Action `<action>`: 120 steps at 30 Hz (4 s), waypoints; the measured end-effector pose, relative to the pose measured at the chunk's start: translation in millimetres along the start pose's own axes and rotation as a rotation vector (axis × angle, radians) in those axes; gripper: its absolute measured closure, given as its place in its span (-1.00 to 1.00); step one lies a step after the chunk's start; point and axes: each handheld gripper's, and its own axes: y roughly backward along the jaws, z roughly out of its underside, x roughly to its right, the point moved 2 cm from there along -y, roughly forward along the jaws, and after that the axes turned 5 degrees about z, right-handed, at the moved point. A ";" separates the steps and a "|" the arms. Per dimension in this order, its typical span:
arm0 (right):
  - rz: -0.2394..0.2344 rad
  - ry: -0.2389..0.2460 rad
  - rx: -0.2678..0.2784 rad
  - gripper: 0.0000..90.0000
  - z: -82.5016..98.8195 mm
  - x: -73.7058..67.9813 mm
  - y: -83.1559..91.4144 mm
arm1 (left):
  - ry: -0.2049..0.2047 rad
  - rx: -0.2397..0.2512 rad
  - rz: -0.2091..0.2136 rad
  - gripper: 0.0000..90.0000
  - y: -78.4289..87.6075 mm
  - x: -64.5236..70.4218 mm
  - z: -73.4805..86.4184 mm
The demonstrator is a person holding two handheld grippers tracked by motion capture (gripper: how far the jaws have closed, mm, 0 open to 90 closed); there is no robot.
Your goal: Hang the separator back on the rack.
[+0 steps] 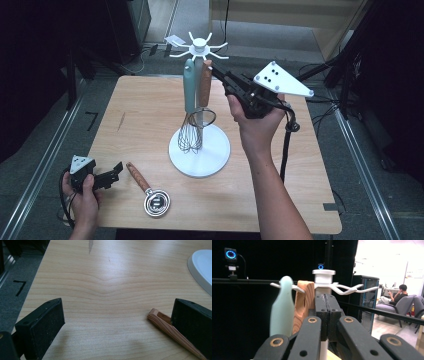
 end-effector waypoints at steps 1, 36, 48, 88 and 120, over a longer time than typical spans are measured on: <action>-0.004 0.002 0.000 1.00 0.2 -2.0 -0.3 | -0.002 -0.002 -0.001 -1.00 0.1 -0.1 0.0; 0.284 0.029 -0.134 0.09 79.4 33.9 69.2 | -0.067 -0.049 -0.009 -0.87 0.6 8.7 2.9; 0.386 0.026 -0.242 -0.22 127.3 51.3 100.8 | -0.091 -0.015 -0.045 0.11 2.7 12.3 3.9; 0.551 -0.134 -0.438 -0.35 220.9 78.8 227.6 | -0.112 -0.102 0.253 1.00 4.3 41.0 10.4; 0.461 -0.149 -0.468 -0.33 231.0 50.8 197.9 | -0.141 -0.261 0.440 1.00 6.9 88.2 28.9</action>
